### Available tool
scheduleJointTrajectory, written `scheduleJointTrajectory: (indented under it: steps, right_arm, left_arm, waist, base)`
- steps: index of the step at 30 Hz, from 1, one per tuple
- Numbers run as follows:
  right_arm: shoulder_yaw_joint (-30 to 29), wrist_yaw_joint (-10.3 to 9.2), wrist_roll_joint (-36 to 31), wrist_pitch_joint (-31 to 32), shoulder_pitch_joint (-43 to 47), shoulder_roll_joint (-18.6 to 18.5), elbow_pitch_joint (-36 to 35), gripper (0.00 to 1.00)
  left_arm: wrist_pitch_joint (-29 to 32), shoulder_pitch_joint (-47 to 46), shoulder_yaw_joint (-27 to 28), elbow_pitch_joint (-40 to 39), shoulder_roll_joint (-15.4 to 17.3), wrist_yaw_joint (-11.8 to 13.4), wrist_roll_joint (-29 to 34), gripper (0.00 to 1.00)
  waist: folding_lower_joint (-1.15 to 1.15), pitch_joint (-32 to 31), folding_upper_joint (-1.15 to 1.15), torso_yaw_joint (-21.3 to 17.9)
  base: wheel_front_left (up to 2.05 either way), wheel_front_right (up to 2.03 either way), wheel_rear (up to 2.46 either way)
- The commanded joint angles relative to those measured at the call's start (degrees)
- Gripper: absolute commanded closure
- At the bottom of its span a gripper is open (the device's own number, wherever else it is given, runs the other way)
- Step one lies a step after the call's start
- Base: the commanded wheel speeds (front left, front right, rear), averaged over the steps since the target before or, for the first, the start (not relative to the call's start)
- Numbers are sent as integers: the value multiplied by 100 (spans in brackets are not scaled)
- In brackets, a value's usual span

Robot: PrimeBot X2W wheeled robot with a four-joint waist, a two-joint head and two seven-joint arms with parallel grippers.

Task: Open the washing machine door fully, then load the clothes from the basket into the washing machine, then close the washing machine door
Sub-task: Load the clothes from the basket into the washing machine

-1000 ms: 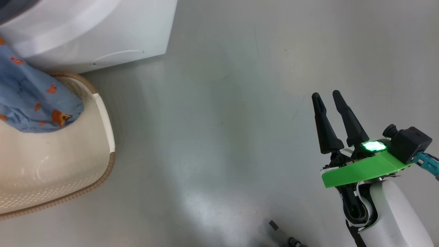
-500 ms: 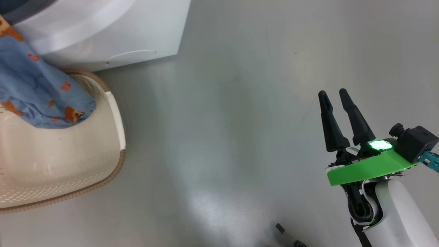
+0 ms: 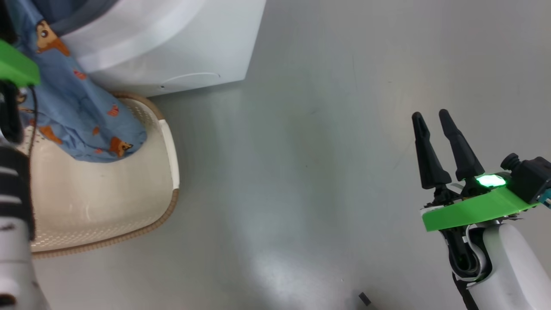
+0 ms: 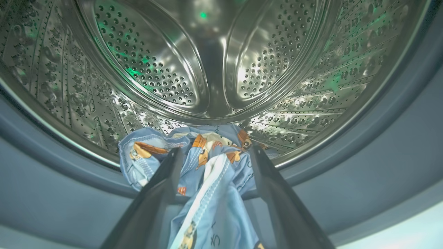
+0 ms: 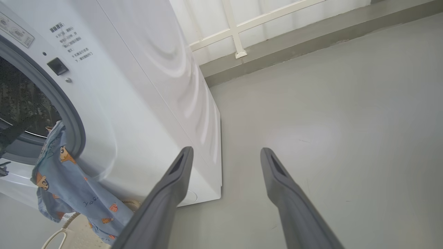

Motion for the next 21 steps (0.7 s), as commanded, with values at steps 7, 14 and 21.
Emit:
scheduleJointTrajectory:
  steps: [7,14,21]
  right_arm:
    - [-62,9,-16,-28,277,-165,-172,0]
    - [-156,9,-27,-28,336,-224,-240,0]
    - [-235,9,-22,-28,349,-268,-268,0]
  left_arm:
    - [-35,1163,389,-1142,-75,-78,109,0]
    - [-36,2345,587,-2174,-377,-131,303,0]
    - [-36,3556,907,-3094,-631,-100,468,0]
  waist:
    - [0,-175,0,226]
    - [0,-139,0,345]
    - [0,-83,0,413]
  base:
    - [0,0,0]
    - [0,0,0]
    - [0,0,0]
